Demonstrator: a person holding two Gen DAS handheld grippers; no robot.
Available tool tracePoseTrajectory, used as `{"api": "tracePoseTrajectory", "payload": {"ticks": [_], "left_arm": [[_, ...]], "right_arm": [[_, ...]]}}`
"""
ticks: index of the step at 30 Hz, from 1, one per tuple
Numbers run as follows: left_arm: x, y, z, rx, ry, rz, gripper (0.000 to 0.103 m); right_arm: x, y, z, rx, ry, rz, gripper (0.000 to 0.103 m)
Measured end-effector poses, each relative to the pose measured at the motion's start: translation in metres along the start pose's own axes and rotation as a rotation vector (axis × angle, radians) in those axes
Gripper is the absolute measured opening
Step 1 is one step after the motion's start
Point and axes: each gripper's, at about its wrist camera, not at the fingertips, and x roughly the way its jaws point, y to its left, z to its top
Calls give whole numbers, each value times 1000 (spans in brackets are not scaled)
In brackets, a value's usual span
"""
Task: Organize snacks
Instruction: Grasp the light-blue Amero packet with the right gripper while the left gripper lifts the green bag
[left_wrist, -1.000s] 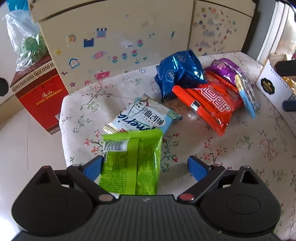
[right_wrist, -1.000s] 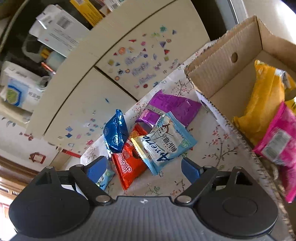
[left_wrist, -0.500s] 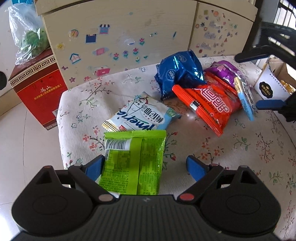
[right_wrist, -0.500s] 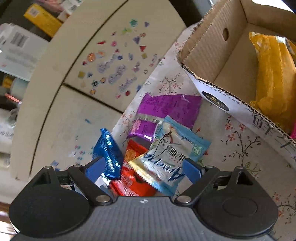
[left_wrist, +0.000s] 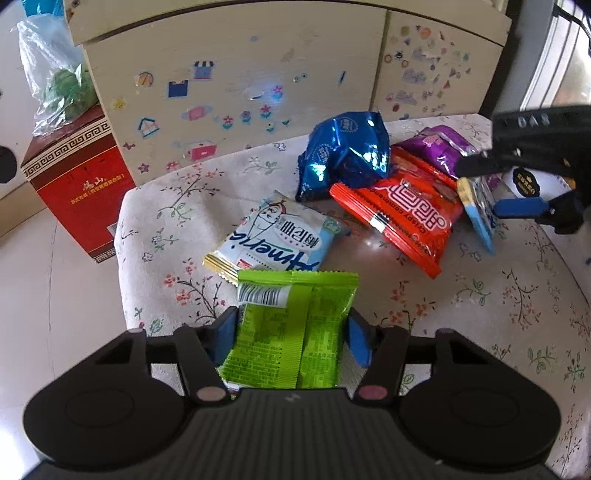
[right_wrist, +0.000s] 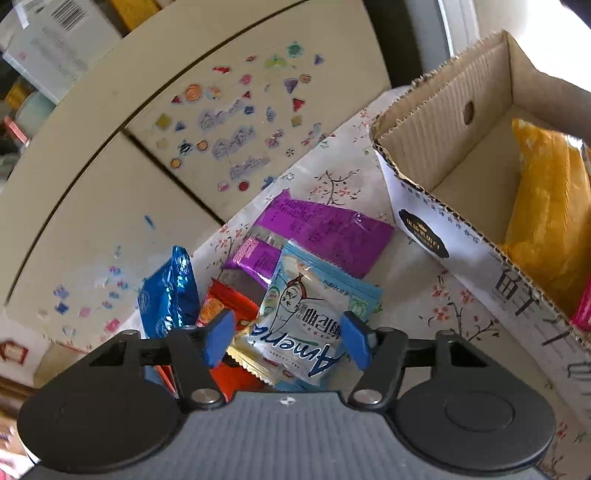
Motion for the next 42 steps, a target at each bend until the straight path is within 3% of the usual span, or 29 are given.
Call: {"api": "tracePoseTrajectory", "payload": {"ticks": [4,7,10,13,19,23,25,28,31,32,33,34,42], "left_arm": [[-3,-2,0,-18,6,2,55],[-6,-5,1,-21,8,-12,53],[-9,-9,-1,-30,20,-36,52],[-11,-13,-5,-21,28,-37,52],[-14,-11,-6,-38,21,-41,52],[-14,-11,-5,-44,20,-34,52],[-12,-11,-5,-49,25,-36,52],[-9,-12,-4,-42,28,-27,53],[-8,-15,-5,-25,30,-18,53],[-7,-16,-5,-21,30,-14,53],[-7,-17,-6,-18,29,-10,53],[-7,-18,-6,-15,29,-6,52],[-19,-31,-5,-8,-8,-18,50]], "right_arm": [[-7,-1,-6,-49,39,34,50],[-15,-1,-12,-102,78,50,45],[-19,1,-21,-229,156,29,36],[-35,-10,-26,-261,168,-7,37],[-46,-24,-20,-210,120,62,53],[-36,-19,-23,-224,114,11,62],[-29,-19,-25,-230,121,2,75],[-26,-17,-31,-277,102,-45,78],[-24,-9,-37,-360,79,-87,75],[-24,-6,-40,-384,73,-100,72],[-24,-5,-42,-404,69,-100,63],[-24,-4,-43,-418,69,-99,61],[-37,-4,-43,-404,105,-46,53]]}}
